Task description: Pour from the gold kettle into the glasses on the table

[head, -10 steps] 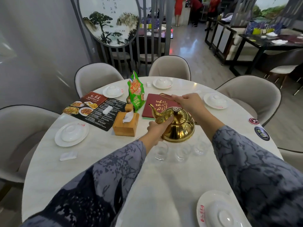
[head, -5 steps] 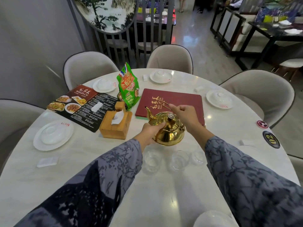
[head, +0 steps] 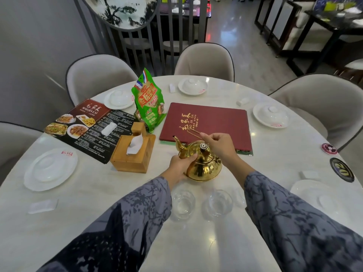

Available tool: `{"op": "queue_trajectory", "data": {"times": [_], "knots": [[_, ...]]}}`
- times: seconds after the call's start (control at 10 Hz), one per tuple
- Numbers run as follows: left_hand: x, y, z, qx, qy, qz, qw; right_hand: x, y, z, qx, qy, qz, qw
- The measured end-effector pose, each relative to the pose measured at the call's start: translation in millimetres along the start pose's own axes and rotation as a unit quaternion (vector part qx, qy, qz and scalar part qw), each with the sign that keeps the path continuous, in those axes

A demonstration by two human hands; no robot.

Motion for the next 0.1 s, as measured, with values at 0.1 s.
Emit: {"op": "queue_trajectory", "data": {"times": [0.1], "knots": [[0.9, 0.8, 2.8, 0.008, -0.008, 0.003, 1.000, 4.9, -3.8, -5.2, -0.014, -0.020, -0.008, 1.000]]}}
Point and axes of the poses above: each hand's wrist, its own x-axis towards the middle knuckle, its own y-axis out of the back of the hand, z = x × y, the point moved 3 cm from there along x, towards the middle knuckle, and after that the axes turned 13 degrees about -z, right-handed, at the moved point
